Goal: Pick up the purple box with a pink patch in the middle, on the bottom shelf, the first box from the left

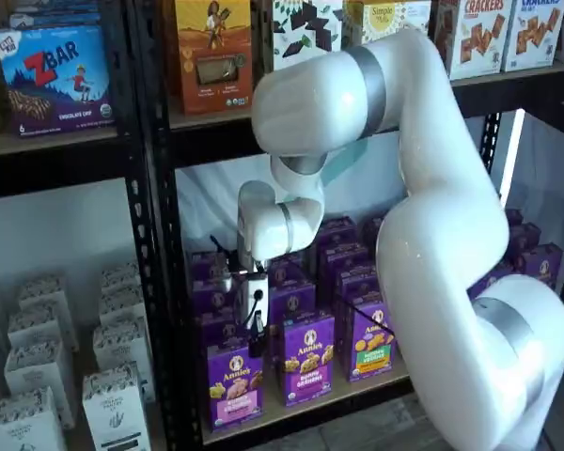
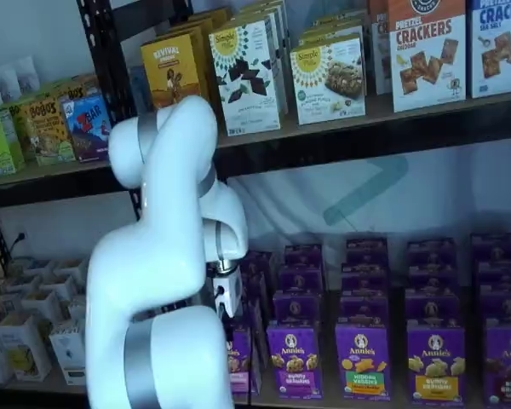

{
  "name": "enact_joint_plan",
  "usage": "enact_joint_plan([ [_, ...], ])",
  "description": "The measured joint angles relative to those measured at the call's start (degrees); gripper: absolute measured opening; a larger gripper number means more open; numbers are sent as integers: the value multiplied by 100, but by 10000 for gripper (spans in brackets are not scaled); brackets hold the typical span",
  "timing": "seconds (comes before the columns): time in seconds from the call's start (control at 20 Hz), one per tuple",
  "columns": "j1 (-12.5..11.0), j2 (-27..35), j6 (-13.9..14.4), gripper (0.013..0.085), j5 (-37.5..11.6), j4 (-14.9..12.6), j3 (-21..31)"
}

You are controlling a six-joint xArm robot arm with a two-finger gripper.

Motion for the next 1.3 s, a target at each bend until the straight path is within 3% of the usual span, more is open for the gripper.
enact_joint_plan([
  [0.4, -2, 258, 50, 850, 1, -58, -240],
  [0.95, 23, 683, 346, 850, -87, -365, -626],
  [1.3, 50, 1016, 306, 850, -18, -291, -990],
])
